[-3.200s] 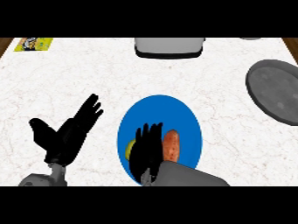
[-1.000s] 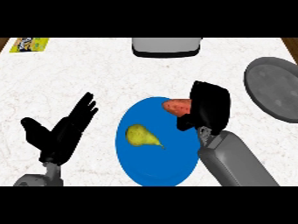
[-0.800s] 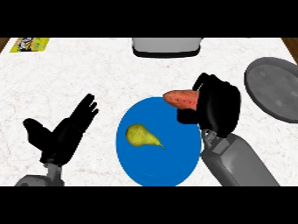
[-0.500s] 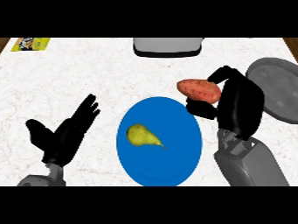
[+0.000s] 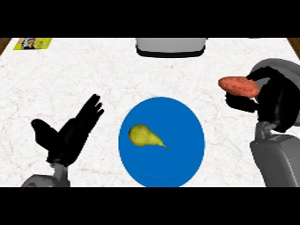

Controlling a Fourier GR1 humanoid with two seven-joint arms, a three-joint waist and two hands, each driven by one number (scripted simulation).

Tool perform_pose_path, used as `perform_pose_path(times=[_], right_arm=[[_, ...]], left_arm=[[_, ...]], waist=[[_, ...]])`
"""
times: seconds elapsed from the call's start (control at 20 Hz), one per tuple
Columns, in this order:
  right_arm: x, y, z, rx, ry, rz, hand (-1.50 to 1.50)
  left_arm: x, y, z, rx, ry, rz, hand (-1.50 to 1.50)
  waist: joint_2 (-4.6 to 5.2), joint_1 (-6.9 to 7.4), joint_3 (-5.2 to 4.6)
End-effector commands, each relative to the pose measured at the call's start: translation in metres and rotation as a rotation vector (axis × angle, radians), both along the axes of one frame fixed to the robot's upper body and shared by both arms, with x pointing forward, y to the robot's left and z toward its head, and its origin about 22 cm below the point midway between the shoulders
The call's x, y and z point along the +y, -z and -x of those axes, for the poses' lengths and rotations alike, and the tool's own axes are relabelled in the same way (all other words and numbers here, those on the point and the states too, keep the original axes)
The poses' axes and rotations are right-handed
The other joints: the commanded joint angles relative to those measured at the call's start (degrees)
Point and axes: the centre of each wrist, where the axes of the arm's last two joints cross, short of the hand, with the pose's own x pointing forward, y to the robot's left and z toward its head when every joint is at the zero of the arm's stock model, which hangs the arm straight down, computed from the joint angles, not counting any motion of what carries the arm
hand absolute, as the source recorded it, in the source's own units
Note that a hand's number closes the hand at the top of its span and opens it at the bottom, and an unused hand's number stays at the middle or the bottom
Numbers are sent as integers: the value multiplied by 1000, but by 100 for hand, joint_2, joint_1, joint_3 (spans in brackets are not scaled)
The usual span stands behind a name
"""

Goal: Pick the sweet potato from the plate and place it in the pan

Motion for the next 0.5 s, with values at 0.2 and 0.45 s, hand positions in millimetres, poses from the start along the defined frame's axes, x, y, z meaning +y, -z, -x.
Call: perform_pose_path(times=[0.2,0.45], right_arm=[[-65,45,-39,-61,127,107,150],[-129,38,-49,-158,264,131,150]], left_arm=[[11,-9,-5,-16,8,3,0],[-11,-9,-13,-10,27,11,0]], waist=[[21,87,2],[38,85,8]])
